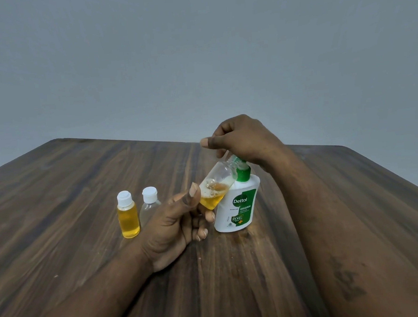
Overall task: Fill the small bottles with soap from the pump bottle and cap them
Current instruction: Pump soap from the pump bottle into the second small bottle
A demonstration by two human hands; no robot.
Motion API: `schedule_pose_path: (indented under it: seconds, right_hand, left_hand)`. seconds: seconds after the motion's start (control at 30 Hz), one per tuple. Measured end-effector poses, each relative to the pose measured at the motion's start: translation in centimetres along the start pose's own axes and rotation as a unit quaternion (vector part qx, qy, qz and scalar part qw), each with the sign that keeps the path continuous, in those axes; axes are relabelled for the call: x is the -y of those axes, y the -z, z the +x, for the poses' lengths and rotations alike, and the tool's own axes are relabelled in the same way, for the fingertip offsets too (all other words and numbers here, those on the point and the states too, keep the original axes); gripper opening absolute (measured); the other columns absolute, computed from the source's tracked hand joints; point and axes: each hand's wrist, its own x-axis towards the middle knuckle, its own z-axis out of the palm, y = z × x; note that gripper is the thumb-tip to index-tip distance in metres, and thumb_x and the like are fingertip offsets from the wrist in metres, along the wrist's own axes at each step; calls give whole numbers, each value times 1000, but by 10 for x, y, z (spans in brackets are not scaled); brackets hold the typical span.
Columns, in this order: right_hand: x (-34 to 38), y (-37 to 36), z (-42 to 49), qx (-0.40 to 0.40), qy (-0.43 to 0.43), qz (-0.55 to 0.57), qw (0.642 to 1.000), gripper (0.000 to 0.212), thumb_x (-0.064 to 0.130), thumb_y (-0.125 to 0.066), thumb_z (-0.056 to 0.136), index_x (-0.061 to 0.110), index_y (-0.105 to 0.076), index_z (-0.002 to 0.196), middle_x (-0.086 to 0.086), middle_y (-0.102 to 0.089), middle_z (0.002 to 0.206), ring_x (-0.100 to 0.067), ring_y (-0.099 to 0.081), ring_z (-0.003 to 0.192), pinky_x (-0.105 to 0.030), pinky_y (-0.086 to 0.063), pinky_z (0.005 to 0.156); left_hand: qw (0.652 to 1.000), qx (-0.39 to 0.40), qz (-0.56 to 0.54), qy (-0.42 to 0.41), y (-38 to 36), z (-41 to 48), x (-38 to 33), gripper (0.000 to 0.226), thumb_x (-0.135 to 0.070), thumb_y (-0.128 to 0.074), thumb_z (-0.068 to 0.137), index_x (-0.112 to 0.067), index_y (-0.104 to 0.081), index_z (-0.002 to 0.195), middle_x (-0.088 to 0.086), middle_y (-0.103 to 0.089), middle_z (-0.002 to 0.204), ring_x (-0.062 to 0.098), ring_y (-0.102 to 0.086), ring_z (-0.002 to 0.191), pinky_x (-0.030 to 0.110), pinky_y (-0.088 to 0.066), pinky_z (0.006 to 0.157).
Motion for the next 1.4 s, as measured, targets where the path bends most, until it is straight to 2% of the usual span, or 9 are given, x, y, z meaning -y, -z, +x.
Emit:
schedule_pose_path:
  seconds: [0.07,0.2,0.37,0.5,0.7,0.83,1.07,1.33,1.4]
  right_hand:
    - [-3,-3,2,40,-22,-14,999,33,46,-77,90,13,-74,85,1,-77,86,-16,-68,84,-36,-54,79]
    - [-10,-5,1,95,-80,7,992,31,45,-77,90,15,-80,94,2,-70,93,-18,-64,84,-31,-46,72]
    - [-2,-2,1,55,-30,-22,998,44,49,-75,90,5,-77,95,-6,-77,98,-27,-69,98,-45,-56,90]
    - [-1,1,1,3,-4,-2,1000,43,49,-79,87,7,-73,89,4,-77,77,-11,-67,75,-31,-53,72]
    - [-8,-5,2,91,-72,18,993,33,44,-80,87,11,-78,91,2,-72,91,-18,-65,85,-33,-49,75]
    - [-10,-4,1,101,-80,35,991,32,47,-82,83,15,-79,87,6,-69,81,-15,-61,75,-32,-47,72]
    - [-2,-2,3,-10,2,21,1000,35,47,-80,86,13,-72,81,4,-76,76,-12,-68,77,-31,-51,73]
    - [-13,-6,2,97,-91,52,990,33,47,-85,80,15,-80,87,1,-77,97,-19,-69,90,-33,-49,74]
    - [-10,-5,2,93,-79,48,991,30,46,-84,82,16,-77,83,4,-73,89,-17,-66,83,-32,-47,72]
  left_hand:
    - [1000,-6,2,3,1,0,1,54,-69,-85,64,-19,-75,79,9,-64,76,16,-54,58,24,-47,53]
    - [1000,-23,5,11,2,0,2,57,-71,-87,60,-18,-73,77,9,-63,74,17,-53,56,25,-46,52]
    - [1000,-11,3,6,1,1,2,55,-69,-86,62,-18,-75,79,9,-64,76,16,-54,58,25,-47,53]
    - [1000,1,-4,2,0,0,2,54,-69,-87,62,-18,-76,80,8,-65,76,15,-54,57,24,-47,52]
    - [1000,-13,6,11,1,0,2,54,-70,-86,61,-20,-74,76,9,-64,75,16,-54,58,24,-47,53]
    - [1000,-17,1,10,2,0,2,55,-69,-87,61,-19,-73,77,9,-64,74,16,-54,57,24,-47,52]
    - [1000,-5,3,5,0,0,1,53,-69,-85,63,-19,-75,78,9,-65,78,17,-54,59,25,-47,53]
    - [1000,-18,5,12,1,0,1,55,-69,-87,61,-19,-72,76,9,-63,73,16,-54,57,24,-46,52]
    - [1000,-19,4,10,1,0,1,56,-69,-87,61,-18,-72,77,9,-63,74,16,-54,57,24,-46,52]
